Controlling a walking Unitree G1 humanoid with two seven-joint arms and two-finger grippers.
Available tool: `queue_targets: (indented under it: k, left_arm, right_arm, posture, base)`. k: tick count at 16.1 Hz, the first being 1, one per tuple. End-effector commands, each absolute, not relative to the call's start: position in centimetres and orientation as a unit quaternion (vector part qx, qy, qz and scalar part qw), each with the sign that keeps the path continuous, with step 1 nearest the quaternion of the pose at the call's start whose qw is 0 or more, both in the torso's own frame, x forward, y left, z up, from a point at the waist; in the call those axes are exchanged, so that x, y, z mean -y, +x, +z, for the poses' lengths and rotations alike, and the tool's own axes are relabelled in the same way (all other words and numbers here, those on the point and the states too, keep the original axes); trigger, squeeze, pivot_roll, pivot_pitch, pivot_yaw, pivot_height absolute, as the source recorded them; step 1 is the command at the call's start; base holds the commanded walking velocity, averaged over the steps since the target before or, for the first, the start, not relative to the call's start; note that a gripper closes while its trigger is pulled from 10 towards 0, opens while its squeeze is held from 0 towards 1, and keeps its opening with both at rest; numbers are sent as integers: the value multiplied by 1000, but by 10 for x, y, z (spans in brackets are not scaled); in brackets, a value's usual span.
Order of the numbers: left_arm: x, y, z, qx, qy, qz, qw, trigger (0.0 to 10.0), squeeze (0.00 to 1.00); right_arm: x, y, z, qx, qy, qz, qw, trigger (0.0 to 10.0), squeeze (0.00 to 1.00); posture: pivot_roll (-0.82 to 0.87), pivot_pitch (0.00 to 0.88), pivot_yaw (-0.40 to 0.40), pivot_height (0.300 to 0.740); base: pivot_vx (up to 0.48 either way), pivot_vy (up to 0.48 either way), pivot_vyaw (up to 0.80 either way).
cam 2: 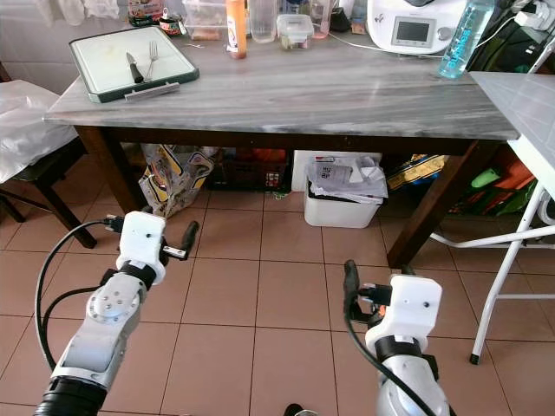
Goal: Setting the table
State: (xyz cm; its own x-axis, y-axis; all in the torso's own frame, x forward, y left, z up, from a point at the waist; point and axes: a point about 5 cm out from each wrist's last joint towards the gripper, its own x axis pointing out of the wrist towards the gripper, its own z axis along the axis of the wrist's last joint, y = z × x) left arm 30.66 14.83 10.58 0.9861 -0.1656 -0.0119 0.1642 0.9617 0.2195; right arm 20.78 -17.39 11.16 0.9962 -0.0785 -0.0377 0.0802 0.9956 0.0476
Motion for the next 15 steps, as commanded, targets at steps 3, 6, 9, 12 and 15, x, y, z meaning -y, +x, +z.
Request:
queue_targets:
  k: [3,6,9,12,15]
  left_arm:
    - [-141,308,104,-6,114,-103,988,10000,0]
    - [-138,310,103,-9,108,-108,988,10000,0]
    - [-137,310,101,-14,109,-114,987,10000,0]
    - [-136,310,99,-19,110,-117,987,10000,0]
    - [-135,312,99,-20,110,-121,986,10000,0]
  right_arm:
    - [170,206,112,-23,33,-22,999,10000,0]
    - [173,206,115,-20,35,-24,999,10000,0]
    - [172,207,115,-18,37,-26,999,10000,0]
    - [171,206,114,-19,41,-27,999,10000,0]
    - [172,207,114,-17,40,-30,999,10000,0]
  posture:
    - [86,129,-13,740]
    - [81,129,-11,740]
    - [80,134,-2,740]
    - [79,135,2,740]
    - [79,132,7,740]
  base:
    - [0,0,0]
    - [0,0,0]
    - [0,0,0]
    - [0,0,0]
    - [0,-266,0]
